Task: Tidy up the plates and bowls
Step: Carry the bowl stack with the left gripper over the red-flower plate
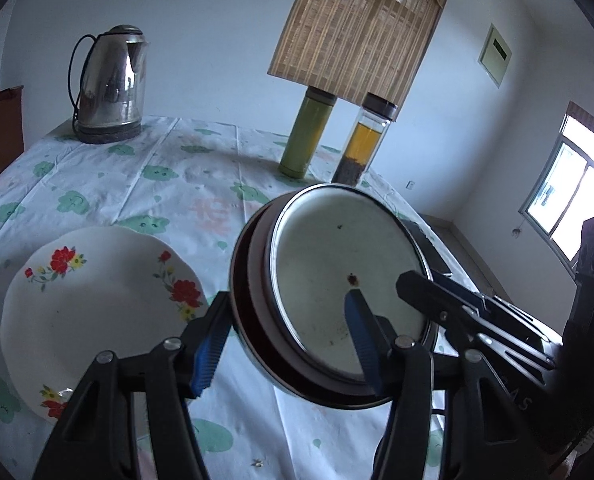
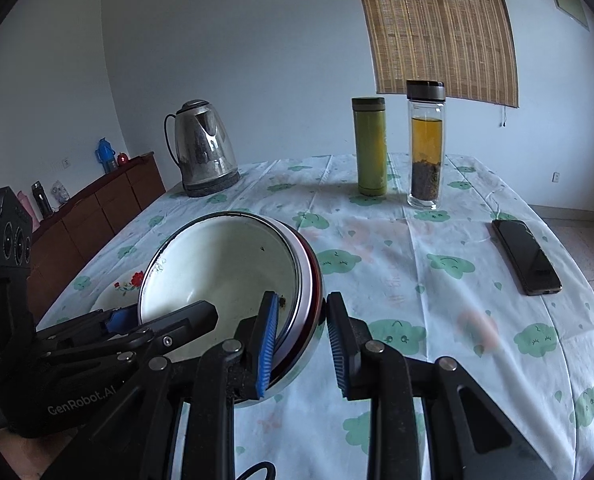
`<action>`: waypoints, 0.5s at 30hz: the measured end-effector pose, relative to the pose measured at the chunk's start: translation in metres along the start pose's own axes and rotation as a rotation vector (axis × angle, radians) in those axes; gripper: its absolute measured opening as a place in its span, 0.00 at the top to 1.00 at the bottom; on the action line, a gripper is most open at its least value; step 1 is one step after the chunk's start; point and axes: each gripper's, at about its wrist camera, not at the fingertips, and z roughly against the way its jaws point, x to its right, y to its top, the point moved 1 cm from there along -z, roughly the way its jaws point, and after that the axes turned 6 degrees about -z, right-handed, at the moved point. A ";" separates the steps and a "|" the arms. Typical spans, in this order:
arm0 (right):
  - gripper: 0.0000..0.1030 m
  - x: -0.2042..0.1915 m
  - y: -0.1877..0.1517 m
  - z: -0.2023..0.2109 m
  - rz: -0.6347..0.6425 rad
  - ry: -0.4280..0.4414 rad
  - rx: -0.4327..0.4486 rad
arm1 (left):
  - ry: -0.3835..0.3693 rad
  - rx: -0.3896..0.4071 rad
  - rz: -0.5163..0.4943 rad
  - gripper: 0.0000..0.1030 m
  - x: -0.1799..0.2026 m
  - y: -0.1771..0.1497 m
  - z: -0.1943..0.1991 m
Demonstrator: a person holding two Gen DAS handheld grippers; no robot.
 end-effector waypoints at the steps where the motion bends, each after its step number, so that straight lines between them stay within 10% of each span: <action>1: 0.74 -0.004 0.002 0.001 0.006 0.004 0.003 | 0.003 0.007 0.004 0.45 -0.003 0.001 0.004; 15: 0.74 -0.064 0.009 -0.018 0.055 0.091 -0.019 | 0.087 0.043 0.037 0.45 -0.058 0.001 0.042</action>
